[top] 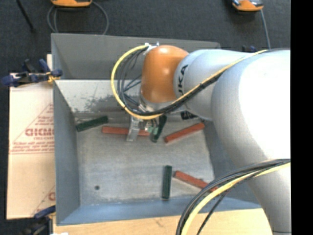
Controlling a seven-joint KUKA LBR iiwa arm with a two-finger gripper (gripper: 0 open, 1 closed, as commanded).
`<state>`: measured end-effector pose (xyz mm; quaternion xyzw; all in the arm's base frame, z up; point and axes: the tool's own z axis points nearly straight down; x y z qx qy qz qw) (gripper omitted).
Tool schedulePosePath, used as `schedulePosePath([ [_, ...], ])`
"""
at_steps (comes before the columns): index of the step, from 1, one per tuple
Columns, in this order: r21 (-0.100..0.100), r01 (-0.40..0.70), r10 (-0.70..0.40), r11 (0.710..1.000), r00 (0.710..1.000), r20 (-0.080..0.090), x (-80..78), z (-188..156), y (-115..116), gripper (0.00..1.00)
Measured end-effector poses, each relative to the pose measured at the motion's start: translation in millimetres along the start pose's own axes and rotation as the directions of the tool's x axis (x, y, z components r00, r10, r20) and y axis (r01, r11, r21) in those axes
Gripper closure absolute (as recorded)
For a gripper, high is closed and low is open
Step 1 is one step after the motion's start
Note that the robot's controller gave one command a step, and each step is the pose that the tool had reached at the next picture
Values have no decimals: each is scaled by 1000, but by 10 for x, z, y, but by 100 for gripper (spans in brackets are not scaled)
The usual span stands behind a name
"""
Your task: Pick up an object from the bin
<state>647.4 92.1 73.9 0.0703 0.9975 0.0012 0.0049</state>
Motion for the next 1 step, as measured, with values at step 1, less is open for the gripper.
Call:
schedulePosePath([
  [1,2,70,-70,998,998,4,15,-1281,-219,100],
])
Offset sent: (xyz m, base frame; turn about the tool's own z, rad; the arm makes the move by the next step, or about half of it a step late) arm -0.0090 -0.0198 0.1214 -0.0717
